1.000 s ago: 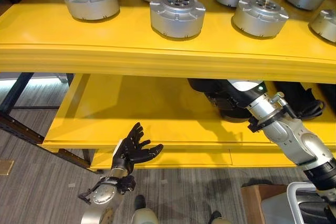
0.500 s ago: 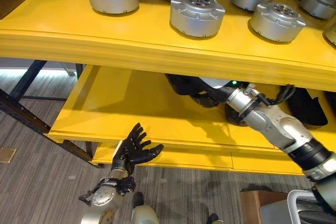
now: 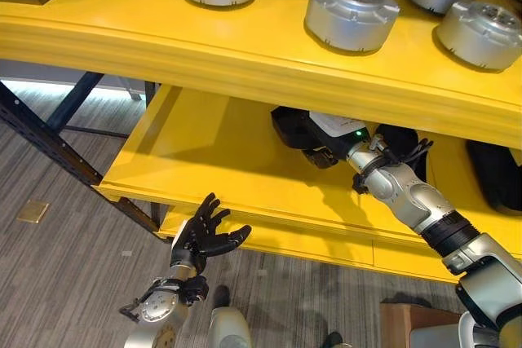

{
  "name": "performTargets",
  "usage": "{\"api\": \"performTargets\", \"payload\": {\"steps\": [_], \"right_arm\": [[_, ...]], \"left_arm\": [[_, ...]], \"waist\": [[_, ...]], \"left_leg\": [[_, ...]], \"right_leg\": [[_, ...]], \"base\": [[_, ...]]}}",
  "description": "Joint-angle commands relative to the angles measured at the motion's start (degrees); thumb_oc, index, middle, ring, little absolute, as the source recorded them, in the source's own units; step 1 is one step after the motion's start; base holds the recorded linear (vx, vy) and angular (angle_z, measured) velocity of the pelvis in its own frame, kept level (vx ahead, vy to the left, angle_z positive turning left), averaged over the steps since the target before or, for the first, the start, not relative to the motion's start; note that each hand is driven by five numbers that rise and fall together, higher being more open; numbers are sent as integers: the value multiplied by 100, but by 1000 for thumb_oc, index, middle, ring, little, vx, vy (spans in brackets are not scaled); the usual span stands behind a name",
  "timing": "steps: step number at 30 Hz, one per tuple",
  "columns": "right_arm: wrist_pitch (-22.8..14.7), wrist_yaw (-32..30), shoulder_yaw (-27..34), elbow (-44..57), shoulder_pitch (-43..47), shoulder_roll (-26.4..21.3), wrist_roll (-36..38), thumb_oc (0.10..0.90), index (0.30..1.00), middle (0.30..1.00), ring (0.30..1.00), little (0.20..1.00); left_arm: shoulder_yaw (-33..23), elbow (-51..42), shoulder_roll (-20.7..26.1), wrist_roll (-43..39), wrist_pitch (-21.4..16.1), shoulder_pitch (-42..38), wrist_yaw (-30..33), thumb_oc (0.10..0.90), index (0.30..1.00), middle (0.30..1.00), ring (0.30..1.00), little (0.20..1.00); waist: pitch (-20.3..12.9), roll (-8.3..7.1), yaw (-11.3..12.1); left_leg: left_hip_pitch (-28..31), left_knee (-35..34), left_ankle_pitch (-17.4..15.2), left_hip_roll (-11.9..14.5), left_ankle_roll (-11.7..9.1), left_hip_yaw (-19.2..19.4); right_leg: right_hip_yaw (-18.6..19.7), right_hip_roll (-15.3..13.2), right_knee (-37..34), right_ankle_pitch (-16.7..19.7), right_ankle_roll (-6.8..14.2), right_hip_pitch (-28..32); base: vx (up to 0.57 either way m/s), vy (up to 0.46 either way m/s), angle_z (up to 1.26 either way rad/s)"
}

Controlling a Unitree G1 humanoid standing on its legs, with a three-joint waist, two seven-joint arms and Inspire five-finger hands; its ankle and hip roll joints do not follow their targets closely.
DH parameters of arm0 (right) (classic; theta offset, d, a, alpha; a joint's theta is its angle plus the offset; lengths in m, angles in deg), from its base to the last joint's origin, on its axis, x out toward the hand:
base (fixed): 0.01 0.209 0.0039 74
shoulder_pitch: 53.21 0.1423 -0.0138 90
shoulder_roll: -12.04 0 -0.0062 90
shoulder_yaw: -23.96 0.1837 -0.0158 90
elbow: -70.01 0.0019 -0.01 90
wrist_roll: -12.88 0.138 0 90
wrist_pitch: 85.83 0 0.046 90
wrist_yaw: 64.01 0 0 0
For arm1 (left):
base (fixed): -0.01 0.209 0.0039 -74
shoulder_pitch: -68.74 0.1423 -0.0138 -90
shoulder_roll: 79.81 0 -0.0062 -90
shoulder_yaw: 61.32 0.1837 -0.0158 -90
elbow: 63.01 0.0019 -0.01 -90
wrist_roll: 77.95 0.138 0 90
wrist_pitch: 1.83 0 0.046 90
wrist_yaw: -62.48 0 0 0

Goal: Move parts from the plastic box to the shelf.

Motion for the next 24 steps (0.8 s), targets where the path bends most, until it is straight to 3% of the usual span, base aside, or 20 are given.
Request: {"api": "performTargets", "payload": {"steps": [1, 5, 11, 24], "right_arm": [[71, -807, 611, 39, 1322, 17, 300, 400, 300, 300, 300, 300], [175, -888, 577, -527, 1478, 40, 388, 400, 300, 300, 300, 300], [239, -909, 553, -1053, 1560, 195, 640, 400, 300, 300, 300, 300], [224, -945, 617, -1471, 1343, 765, 1121, 400, 300, 300, 300, 300]], "left_arm": [[22, -549, 541, -229, -524, -248, 112, 900, 1000, 1000, 1000, 1000], [25, -566, 534, -283, -533, -196, 156, 900, 1000, 1000, 1000, 1000], [47, -588, 532, -323, -544, -176, 171, 900, 1000, 1000, 1000, 1000], [175, -579, 553, -378, -578, -224, 202, 900, 1000, 1000, 1000, 1000]], "waist": [[72, -25, 62], [80, 75, 94], [135, 137, 101], [171, 195, 57]], "left_leg": [[-370, 1164, -797, 230, 164, 156], [-745, 1830, -1067, 305, 195, 24], [-992, 2249, -1232, 352, 212, -59], [-1228, 2407, -1264, 310, 241, -161]], "right_leg": [[97, -279, 1270, -494, -146, -312], [214, -347, 2040, -916, -244, -723], [338, -377, 2494, -1134, -306, -1018], [379, -397, 2731, -1212, -348, -1257]], "base": [[-158, 42, 8], [-52, 25, 15], [-32, 12, -6], [-4, 1, -2]]}}
